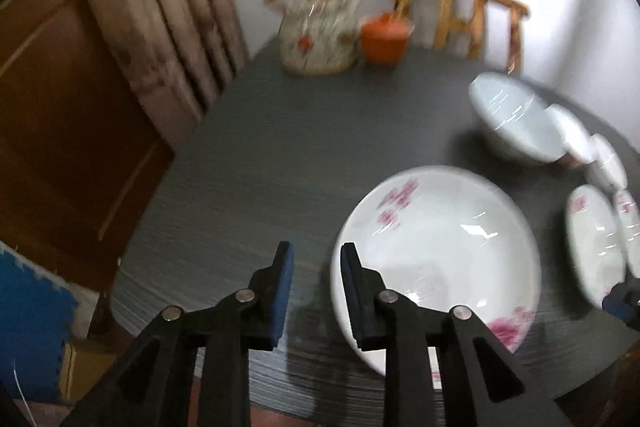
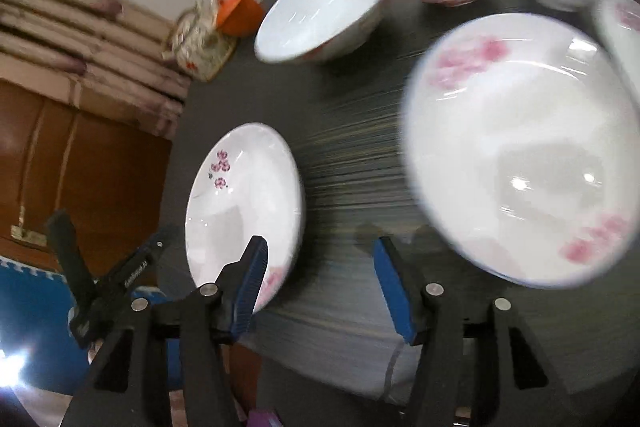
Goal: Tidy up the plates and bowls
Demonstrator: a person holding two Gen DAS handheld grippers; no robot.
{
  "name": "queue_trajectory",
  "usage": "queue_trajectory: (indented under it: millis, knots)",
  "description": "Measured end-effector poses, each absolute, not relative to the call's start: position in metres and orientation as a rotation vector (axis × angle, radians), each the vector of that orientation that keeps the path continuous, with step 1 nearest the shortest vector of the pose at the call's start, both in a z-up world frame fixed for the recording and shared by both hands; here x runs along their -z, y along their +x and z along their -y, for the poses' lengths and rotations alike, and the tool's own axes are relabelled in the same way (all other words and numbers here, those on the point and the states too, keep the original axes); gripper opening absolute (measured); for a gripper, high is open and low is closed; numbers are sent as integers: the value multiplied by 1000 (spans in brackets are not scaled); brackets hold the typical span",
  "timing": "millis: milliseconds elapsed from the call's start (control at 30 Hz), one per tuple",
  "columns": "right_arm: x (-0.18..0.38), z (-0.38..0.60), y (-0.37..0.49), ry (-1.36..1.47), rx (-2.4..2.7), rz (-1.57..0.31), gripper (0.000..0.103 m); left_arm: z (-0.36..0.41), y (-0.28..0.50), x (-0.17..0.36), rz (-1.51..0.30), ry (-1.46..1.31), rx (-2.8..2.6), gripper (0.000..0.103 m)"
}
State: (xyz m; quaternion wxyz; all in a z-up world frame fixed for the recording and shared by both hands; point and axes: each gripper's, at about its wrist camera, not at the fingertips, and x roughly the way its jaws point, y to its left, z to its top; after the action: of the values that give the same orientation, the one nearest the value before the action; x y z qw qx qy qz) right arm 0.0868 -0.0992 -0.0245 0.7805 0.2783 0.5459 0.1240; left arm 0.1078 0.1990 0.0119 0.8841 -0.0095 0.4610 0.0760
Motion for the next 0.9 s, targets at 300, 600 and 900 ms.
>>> queue_trajectory:
  millis: [300,600,900]
  knots:
    - [23,224,40,684,-46,-1143,53,-69,125,-35,-1021,-66,256,57]
    - [52,252,71,852,-42,-1172,48,14,181,24,-1221,1,286,57]
    - [68,261,94,877,-49,-1177,25,27,209,58,-1287,17,270,57]
